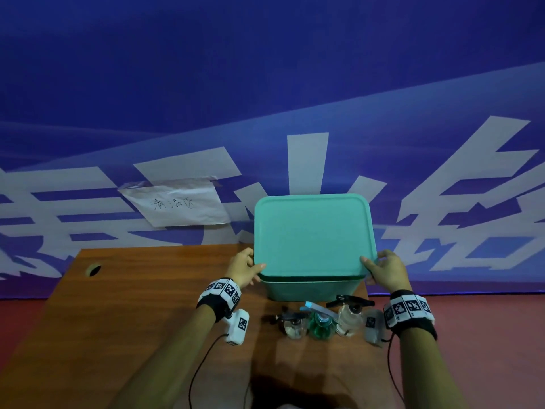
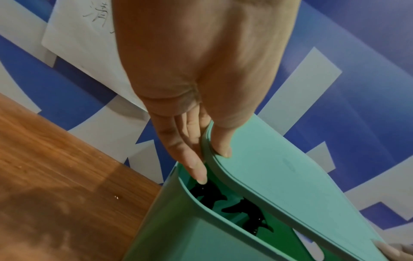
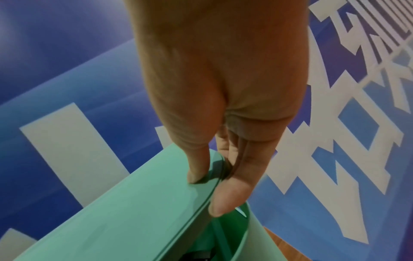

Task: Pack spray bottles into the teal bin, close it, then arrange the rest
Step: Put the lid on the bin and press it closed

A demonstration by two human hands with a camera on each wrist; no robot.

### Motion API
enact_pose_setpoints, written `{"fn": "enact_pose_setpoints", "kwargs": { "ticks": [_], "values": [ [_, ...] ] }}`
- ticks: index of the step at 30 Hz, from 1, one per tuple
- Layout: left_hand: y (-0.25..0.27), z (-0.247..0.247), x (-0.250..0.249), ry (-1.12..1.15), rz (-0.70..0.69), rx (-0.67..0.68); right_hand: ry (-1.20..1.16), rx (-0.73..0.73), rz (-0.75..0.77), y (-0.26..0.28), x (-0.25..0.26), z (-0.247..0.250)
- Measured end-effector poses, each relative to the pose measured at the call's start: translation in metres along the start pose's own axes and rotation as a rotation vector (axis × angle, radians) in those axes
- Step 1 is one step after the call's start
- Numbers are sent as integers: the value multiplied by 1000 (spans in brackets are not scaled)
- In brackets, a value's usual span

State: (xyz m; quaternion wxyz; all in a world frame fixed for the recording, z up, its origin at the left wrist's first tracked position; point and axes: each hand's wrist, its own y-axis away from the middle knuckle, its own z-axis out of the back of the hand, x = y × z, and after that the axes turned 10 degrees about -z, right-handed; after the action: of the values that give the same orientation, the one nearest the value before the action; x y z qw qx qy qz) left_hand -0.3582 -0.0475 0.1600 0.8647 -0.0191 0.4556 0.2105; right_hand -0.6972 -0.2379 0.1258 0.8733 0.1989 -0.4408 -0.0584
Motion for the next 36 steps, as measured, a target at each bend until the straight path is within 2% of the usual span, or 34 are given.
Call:
{"fn": "enact_pose_setpoints", "kwargs": {
  "ticks": [3,9,14,26,36],
  "values": [
    [-6,-1,3,-19,27,25,43,56,-10,-1,2,2],
    [-12,-3,7,-56,97,48,264,24,64,-13,-8,-4],
    [-13,-6,8,-73,177,66,252,8,79,-13,-8,-7],
    [-6,-5,5,-219,141,129,278,126,61,-20,-14,-9],
    [-12,0,-3,-297,138,191,312,146,67,-19,-9,-5]
  ]
}}
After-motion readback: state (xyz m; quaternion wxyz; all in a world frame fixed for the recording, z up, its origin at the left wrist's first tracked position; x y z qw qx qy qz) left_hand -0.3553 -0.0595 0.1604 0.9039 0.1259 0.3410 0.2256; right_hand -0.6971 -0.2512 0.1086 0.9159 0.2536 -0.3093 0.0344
